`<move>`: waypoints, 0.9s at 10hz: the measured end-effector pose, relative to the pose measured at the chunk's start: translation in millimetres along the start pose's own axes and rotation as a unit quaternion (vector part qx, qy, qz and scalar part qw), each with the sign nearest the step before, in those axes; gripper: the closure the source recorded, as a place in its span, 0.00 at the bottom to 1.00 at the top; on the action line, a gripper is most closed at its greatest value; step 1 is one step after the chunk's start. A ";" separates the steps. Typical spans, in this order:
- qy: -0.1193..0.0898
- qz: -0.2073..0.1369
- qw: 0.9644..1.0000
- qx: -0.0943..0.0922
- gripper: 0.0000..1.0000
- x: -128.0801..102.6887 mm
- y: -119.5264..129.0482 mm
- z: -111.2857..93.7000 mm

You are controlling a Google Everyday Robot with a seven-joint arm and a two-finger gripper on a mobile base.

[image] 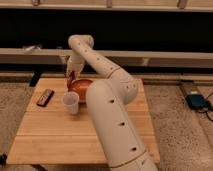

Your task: Place the pepper in the ceramic bowl

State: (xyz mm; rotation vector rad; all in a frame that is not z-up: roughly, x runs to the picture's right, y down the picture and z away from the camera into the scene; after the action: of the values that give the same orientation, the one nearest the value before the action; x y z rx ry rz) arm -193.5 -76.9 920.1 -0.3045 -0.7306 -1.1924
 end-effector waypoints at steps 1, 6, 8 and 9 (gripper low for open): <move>0.008 -0.014 1.000 -0.002 0.90 0.4 5.5 -0.7; 0.045 -0.059 0.997 -0.026 0.42 -1.0 28.1 -7.5; 0.049 -0.065 0.996 -0.032 0.23 0.9 40.1 -9.1; 0.049 -0.068 0.996 -0.035 0.20 0.7 43.4 -7.7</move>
State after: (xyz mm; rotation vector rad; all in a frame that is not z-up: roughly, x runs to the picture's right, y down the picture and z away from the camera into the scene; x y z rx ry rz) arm -150.8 -66.1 921.6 -0.2556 -0.6324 -1.3542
